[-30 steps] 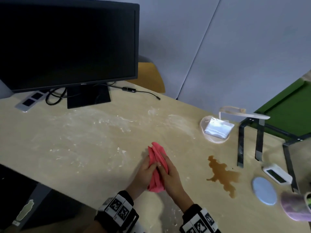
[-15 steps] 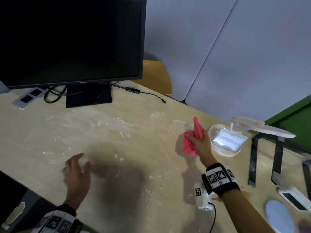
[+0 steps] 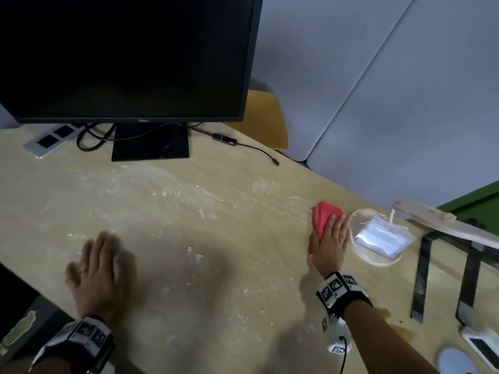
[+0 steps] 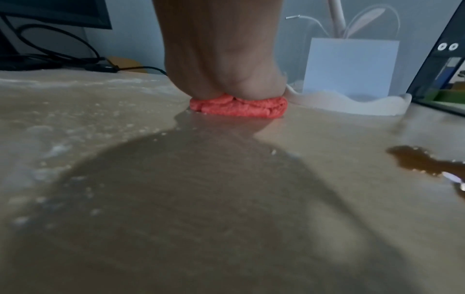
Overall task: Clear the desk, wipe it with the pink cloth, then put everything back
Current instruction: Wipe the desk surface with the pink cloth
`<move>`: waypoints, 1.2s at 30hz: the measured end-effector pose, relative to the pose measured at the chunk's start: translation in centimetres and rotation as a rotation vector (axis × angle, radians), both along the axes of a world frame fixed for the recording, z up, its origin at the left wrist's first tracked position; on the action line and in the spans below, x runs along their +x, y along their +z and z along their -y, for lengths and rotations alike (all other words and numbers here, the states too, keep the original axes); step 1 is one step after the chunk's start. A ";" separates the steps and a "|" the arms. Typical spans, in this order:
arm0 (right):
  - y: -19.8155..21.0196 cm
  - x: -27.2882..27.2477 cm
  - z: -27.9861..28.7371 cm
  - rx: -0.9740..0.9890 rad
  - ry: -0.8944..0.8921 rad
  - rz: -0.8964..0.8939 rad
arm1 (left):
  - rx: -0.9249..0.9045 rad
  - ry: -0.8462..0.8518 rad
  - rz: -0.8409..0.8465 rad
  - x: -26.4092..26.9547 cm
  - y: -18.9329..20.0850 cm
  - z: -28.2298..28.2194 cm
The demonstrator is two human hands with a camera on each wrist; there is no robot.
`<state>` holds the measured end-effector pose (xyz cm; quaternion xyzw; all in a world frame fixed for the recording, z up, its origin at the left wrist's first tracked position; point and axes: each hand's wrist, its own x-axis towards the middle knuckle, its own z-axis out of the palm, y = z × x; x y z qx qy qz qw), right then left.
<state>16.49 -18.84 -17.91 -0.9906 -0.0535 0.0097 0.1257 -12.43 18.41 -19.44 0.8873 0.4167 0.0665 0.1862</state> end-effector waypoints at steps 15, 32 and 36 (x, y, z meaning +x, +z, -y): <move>0.2 4.6 -6.8 0.100 -0.156 -0.101 | 0.029 0.026 0.014 0.3 0.6 0.6; 1.4 6.6 -16.2 0.328 0.350 -0.182 | 0.008 0.016 0.001 0.3 1.2 0.5; 1.0 5.5 -16.2 0.365 0.496 -0.171 | 0.013 0.021 0.013 0.5 1.4 0.6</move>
